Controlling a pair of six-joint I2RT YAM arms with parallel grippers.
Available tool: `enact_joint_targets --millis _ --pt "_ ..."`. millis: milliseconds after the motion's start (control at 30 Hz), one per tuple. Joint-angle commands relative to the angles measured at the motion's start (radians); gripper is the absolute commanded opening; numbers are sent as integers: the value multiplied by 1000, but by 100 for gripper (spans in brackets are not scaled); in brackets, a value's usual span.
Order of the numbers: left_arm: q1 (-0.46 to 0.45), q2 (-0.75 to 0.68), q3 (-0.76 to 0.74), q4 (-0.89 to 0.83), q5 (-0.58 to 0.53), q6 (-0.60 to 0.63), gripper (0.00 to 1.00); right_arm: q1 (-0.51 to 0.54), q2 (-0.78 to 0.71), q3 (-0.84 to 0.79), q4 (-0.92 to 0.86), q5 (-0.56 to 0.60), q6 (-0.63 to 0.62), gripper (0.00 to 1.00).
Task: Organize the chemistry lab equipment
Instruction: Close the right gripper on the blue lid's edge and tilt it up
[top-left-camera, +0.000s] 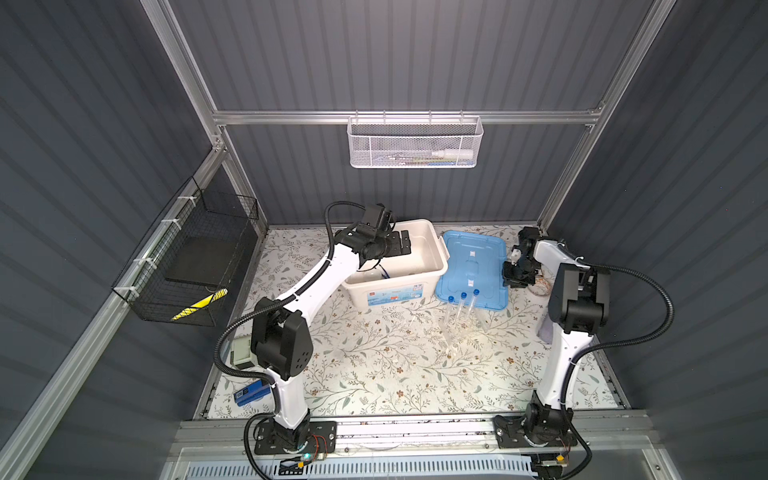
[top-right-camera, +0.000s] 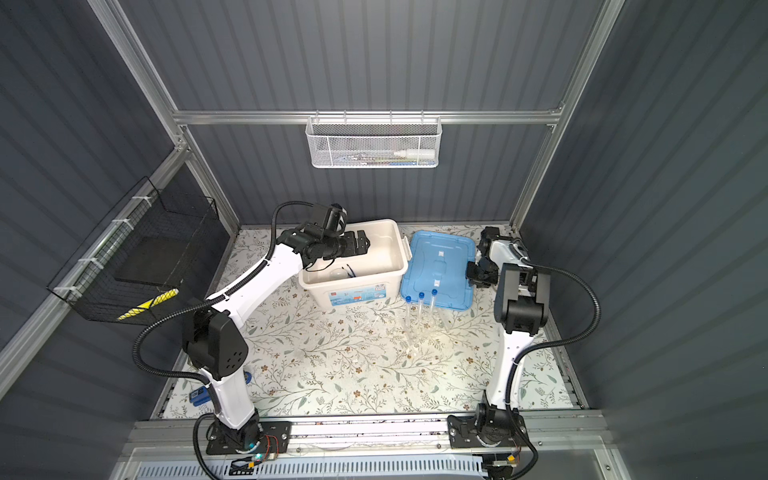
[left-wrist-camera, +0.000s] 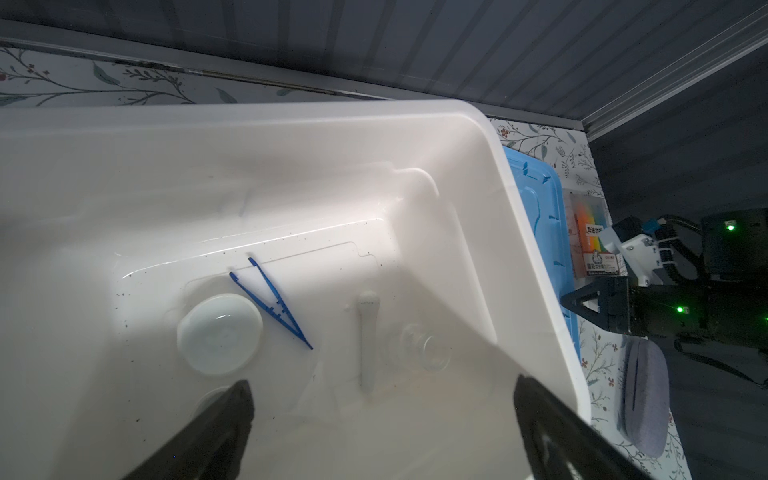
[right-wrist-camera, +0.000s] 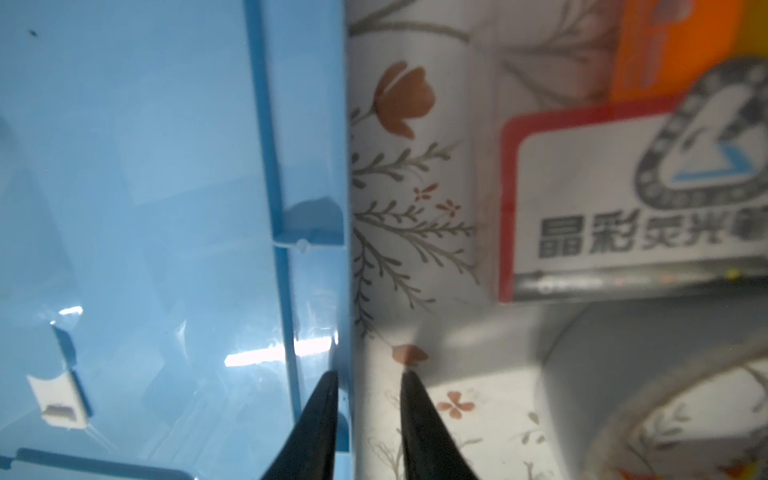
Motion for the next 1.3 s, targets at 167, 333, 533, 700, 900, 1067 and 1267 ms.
enact_joint_targets --millis 167,333,533,700,900,1067,1267 --pt "-4 -55 -16 -26 -33 25 100 26 46 38 -80 78 -9 19" --pt "-4 -52 -9 -29 -37 26 100 26 42 32 -66 82 -2 10" --pt "-4 -49 0 -36 -41 28 100 18 19 18 -44 29 6 0" --pt "-4 -48 18 -37 -45 34 100 6 -45 9 -30 -4 19 0" --pt "-4 -27 54 -35 -25 39 100 -26 -133 10 -32 -43 52 0" --pt "-4 7 100 -29 5 37 100 -45 -190 24 -55 -60 67 0" --pt "-4 54 158 2 68 26 100 -65 -259 54 -79 -80 94 0"
